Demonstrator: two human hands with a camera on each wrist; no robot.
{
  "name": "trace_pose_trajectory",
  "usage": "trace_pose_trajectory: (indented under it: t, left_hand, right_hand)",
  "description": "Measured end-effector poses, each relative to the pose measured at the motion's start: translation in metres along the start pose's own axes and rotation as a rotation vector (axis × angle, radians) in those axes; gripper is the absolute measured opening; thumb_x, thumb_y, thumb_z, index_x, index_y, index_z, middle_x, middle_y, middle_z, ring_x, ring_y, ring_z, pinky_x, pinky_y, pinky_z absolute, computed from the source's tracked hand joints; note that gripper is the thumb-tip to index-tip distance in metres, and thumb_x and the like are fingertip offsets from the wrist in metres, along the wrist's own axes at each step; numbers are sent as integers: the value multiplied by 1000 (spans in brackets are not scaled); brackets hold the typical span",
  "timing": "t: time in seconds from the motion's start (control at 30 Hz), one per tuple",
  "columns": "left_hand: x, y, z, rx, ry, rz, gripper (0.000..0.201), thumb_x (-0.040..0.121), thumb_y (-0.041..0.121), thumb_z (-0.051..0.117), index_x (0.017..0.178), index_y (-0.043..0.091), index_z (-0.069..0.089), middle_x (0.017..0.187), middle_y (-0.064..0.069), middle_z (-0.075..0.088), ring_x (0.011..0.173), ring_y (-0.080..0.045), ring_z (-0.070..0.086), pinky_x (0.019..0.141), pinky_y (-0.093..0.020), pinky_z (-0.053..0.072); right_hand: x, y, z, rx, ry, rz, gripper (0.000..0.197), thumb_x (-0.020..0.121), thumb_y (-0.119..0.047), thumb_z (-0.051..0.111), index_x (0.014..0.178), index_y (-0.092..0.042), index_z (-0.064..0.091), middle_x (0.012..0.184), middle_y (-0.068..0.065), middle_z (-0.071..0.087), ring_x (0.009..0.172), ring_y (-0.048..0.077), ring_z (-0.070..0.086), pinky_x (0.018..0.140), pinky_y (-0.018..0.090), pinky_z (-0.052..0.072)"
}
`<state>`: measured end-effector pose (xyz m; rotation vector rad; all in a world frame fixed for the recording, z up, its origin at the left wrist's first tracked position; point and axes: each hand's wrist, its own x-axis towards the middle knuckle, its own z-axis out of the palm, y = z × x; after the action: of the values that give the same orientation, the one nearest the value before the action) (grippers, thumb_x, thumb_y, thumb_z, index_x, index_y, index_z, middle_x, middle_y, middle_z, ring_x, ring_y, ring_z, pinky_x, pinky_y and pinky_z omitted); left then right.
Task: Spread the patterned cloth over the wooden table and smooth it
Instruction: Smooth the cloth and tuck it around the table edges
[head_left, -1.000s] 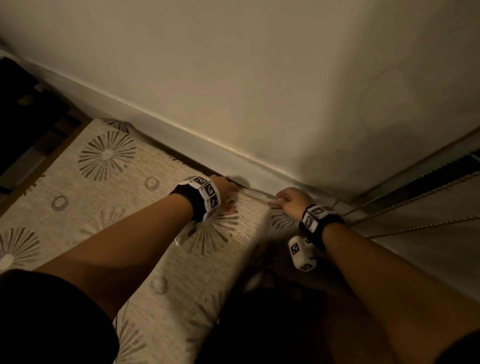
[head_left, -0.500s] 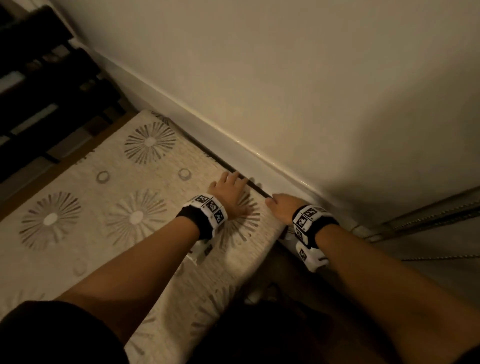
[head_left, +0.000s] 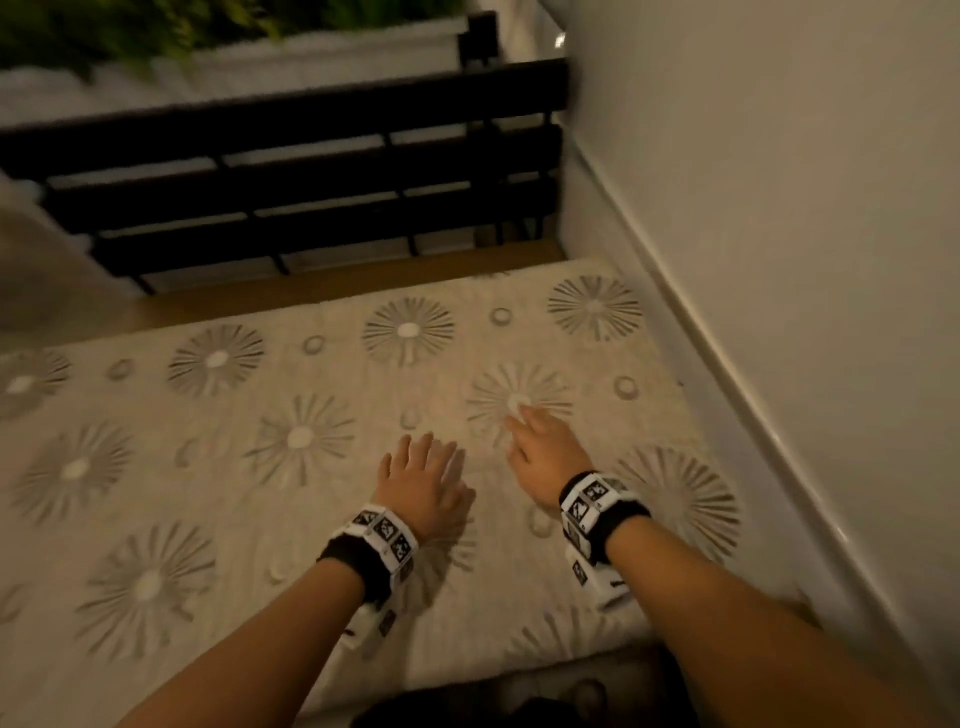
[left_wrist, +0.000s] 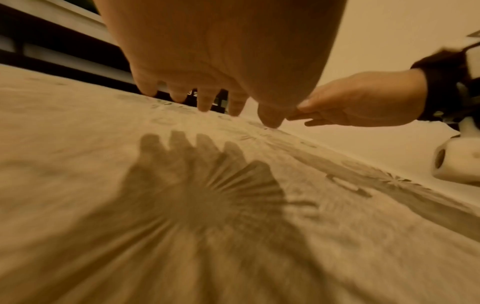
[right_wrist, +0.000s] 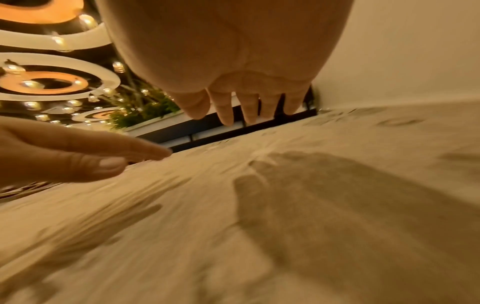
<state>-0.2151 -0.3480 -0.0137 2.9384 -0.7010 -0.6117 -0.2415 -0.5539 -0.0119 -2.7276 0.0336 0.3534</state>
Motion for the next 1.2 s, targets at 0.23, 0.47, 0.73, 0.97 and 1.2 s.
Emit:
trace_pose_trajectory:
  t: [0.23, 0.47, 0.73, 0.97, 1.2]
  left_hand:
    - [-26, -70, 43, -55, -97, -115, 68, 91, 65, 19, 149, 40, -4, 160, -5, -14, 146, -35, -13, 115, -58, 2]
    - [-50, -155, 48, -106, -121, -113, 63, 91, 64, 14, 147, 45, -8, 160, 2, -18, 146, -29, -15, 116, -55, -2]
    - [-155, -351, 53, -193, -101, -666, 67, 90, 69, 17, 145, 46, -14, 160, 1, -18, 147, -30, -11, 117, -52, 2]
    - [-142, -271, 56, -195, -39, -381, 61, 94, 62, 17, 149, 42, -3, 161, 2, -12, 147, -26, -11, 116, -51, -1]
    - [-208, -318, 83, -200, -30, -512, 64, 90, 69, 12, 147, 46, -8, 159, 6, -17, 147, -24, -14, 117, -49, -5]
  right_hand:
    - [17, -96, 73, -61, -210, 52, 56, 99, -40, 27, 152, -28, 12, 162, 4, -5, 149, 23, -4, 120, 44, 2]
    - [19, -125, 91, -112, -185, 174, 61, 95, -43, 32, 151, -35, 8, 162, -2, -10, 149, 22, -8, 118, 54, 0]
    - [47, -164, 78, -354, -133, 259, 59, 78, -36, 50, 132, -17, 38, 141, 12, 35, 128, 33, 35, 110, 53, 25]
    - [87, -298, 130, -197, -231, -359, 56, 87, -30, 43, 142, -21, 35, 156, 12, 23, 143, 31, 22, 117, 47, 21]
    - [73, -395, 177, -423, -278, -701, 46, 87, -33, 44, 131, -21, 46, 147, 11, 37, 137, 30, 32, 111, 45, 27]
